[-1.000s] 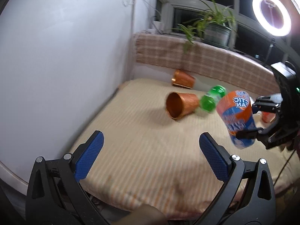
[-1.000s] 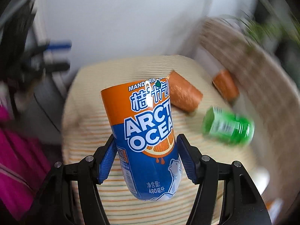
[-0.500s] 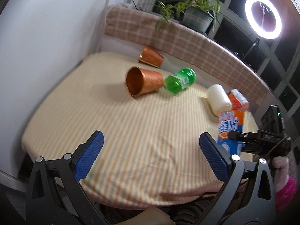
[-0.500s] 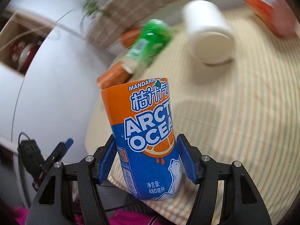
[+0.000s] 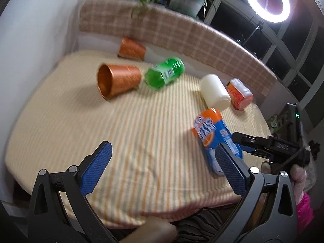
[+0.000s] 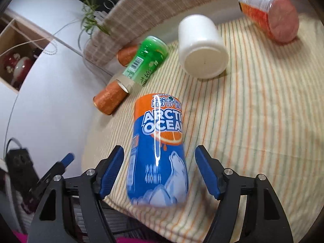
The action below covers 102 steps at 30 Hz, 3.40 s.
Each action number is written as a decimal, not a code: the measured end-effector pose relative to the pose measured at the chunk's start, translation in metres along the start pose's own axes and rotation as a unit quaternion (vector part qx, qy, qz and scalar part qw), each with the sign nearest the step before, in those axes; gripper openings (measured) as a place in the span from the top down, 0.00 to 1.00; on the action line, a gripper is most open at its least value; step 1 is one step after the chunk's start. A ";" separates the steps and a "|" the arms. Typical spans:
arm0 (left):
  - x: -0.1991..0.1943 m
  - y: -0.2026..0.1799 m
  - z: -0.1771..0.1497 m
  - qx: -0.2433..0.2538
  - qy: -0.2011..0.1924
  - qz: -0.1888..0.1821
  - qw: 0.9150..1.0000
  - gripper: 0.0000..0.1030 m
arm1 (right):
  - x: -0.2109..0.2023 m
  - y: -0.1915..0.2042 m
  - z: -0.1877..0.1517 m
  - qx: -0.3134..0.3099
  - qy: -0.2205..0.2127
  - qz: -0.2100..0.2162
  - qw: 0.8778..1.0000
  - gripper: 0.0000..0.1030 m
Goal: Flip cup upright
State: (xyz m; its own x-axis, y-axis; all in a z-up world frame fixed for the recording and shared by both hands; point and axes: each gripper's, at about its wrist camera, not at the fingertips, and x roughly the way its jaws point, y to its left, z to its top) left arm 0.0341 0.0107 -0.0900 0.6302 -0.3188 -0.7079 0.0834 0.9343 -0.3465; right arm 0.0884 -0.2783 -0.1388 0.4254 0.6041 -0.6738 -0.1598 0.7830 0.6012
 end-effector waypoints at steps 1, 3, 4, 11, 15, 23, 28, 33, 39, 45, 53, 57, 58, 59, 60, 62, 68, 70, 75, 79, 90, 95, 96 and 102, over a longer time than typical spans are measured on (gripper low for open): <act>0.007 -0.002 0.000 -0.007 0.013 -0.007 1.000 0.00 | -0.007 0.001 -0.003 -0.007 -0.007 0.000 1.000 0.30; 0.020 -0.004 0.001 -0.025 0.037 -0.025 0.999 0.00 | -0.023 0.004 -0.011 -0.023 -0.020 -0.008 0.999 0.30; 0.027 -0.006 0.002 -0.033 0.046 -0.032 0.998 0.00 | -0.027 0.005 -0.013 -0.030 -0.026 -0.014 0.999 0.30; 0.062 -0.031 0.019 -0.090 0.087 -0.092 0.988 0.00 | -0.069 0.007 -0.042 -0.072 -0.087 -0.103 0.988 0.30; 0.086 -0.042 0.030 -0.122 0.119 -0.112 0.979 0.00 | -0.088 -0.004 -0.055 -0.052 -0.111 -0.122 0.985 0.29; 0.129 -0.050 0.033 -0.167 0.171 -0.117 0.964 0.10 | -0.099 -0.019 -0.065 -0.037 -0.124 -0.131 0.983 0.30; 0.140 -0.056 0.032 -0.162 0.174 -0.108 0.965 0.19 | -0.099 -0.022 -0.066 -0.037 -0.126 -0.134 0.982 0.30; 0.149 -0.060 0.031 -0.156 0.179 -0.102 0.966 0.24 | -0.100 -0.023 -0.069 -0.040 -0.129 -0.142 0.981 0.30; 0.154 -0.066 0.030 -0.140 0.185 -0.103 0.967 0.37 | -0.101 -0.025 -0.070 -0.034 -0.132 -0.150 0.979 0.30; 0.148 -0.072 0.032 -0.115 0.168 -0.093 0.975 0.39 | -0.101 -0.025 -0.071 -0.029 -0.134 -0.151 0.979 0.30; 0.126 -0.089 0.036 -0.048 0.118 -0.068 0.990 0.39 | -0.100 -0.022 -0.071 -0.038 -0.137 -0.157 0.977 0.30; 0.114 -0.099 0.036 -0.014 0.091 -0.055 0.994 0.39 | -0.098 -0.019 -0.070 -0.039 -0.138 -0.162 0.976 0.30; 0.111 -0.102 0.036 -0.005 0.084 -0.051 0.995 0.39 | -0.098 -0.020 -0.070 -0.040 -0.139 -0.163 0.976 0.30; 0.108 -0.104 0.035 0.002 0.078 -0.048 0.996 0.39 | -0.098 -0.019 -0.070 -0.041 -0.139 -0.164 0.976 0.30; 0.105 -0.106 0.035 0.011 0.071 -0.044 0.996 0.39 | -0.098 -0.019 -0.070 -0.041 -0.139 -0.165 0.976 0.30; 0.099 -0.110 0.035 0.026 0.057 -0.038 0.997 0.39 | -0.098 -0.019 -0.069 -0.041 -0.140 -0.166 0.975 0.30; 0.090 -0.124 0.033 0.070 0.022 -0.024 0.997 0.39 | -0.100 -0.018 -0.067 -0.045 -0.144 -0.173 0.973 0.30; 0.090 -0.129 0.034 0.080 0.013 -0.021 0.996 0.40 | -0.100 -0.017 -0.068 -0.045 -0.144 -0.175 0.973 0.30; 0.086 -0.139 0.036 0.106 -0.013 -0.015 0.994 0.40 | -0.100 -0.018 -0.068 -0.041 -0.143 -0.177 0.973 0.30; 0.087 -0.147 0.036 0.128 -0.028 -0.006 0.991 0.40 | -0.102 -0.019 -0.068 -0.039 -0.147 -0.181 0.972 0.30; 0.095 -0.162 0.025 0.170 -0.030 0.003 0.985 0.40 | -0.103 -0.020 -0.068 -0.035 -0.149 -0.187 0.970 0.30; 0.095 -0.170 0.020 0.190 -0.031 0.005 0.981 0.40 | -0.105 -0.020 -0.068 -0.033 -0.152 -0.191 0.969 0.30; 0.095 -0.172 0.019 0.194 -0.031 0.003 0.980 0.40 | -0.106 -0.019 -0.069 -0.034 -0.153 -0.193 0.969 0.30; 0.096 -0.178 0.016 0.204 -0.028 -0.005 0.979 0.40 | -0.108 -0.016 -0.069 -0.037 -0.158 -0.200 0.966 0.30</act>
State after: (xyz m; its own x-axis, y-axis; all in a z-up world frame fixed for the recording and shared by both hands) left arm 0.0922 -0.1835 -0.0871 0.6681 -0.3298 -0.6670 0.3842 0.9206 -0.0703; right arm -0.0168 -0.3462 -0.1057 0.7145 0.1846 -0.6748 0.0162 0.9599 0.2798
